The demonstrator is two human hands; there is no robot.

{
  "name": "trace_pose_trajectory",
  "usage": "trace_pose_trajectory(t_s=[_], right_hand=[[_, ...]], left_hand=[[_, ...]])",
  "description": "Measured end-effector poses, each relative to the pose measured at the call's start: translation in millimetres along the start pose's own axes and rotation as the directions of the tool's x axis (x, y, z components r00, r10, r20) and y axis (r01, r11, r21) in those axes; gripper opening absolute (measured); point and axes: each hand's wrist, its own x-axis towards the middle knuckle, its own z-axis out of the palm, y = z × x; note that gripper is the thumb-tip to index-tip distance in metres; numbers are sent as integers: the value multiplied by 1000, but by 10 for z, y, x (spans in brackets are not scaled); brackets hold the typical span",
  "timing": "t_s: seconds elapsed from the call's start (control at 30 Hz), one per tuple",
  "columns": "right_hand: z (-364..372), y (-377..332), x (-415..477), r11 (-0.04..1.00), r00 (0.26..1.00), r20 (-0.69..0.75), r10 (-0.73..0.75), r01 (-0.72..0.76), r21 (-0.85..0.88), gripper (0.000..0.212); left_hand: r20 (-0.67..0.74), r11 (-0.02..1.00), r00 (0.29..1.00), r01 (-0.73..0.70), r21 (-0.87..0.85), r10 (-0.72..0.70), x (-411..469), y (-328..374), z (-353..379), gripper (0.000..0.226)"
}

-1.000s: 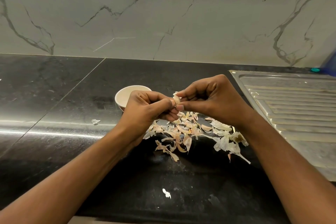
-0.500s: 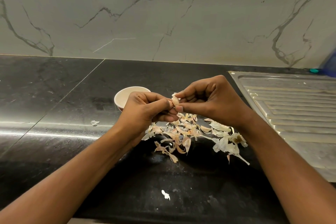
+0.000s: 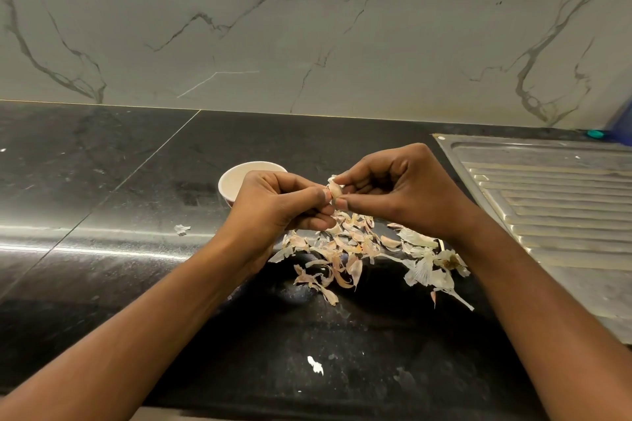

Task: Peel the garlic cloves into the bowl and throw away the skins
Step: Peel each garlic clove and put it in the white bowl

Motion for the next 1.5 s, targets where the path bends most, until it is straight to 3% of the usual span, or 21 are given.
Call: trace_pose_trajectory(t_s=[0.3,0.43,0.63,0.87,1.07,1.3,1.5], right_hand=[[-1,-7,4,997,1000,-10,-17,16,-72,26],[8,-18,5,997,1000,-3,-23,22,-78,25],[-7,-20,9,995,1000,0,-16,15,-95,24],[27,-30,11,994,1000,9,-21,22,-102,22],[45,-42,2,1000,1000,-4,14,-14,2,23],[68,-50,-13,934,983,-32,181,-161,319,23],[60,-36,4,900,968,-44,248,-213,381,27]], left_hand=[[22,999,999,-28,19,28,-14,-5,4,18],[7,998,999,-49,35,49,-2,-39,3,9],[38,998,998,-54,31,53,6,-30,0,28],[-24,990,994,-101,95,103,25,-92,9,7],[-42,992,993,-104,75,108,42,-82,39,12],[-30,996,996,-84,-4,83,46,-33,55,11],[-31,997,996,-81,-13,80,44,-27,56,15]])
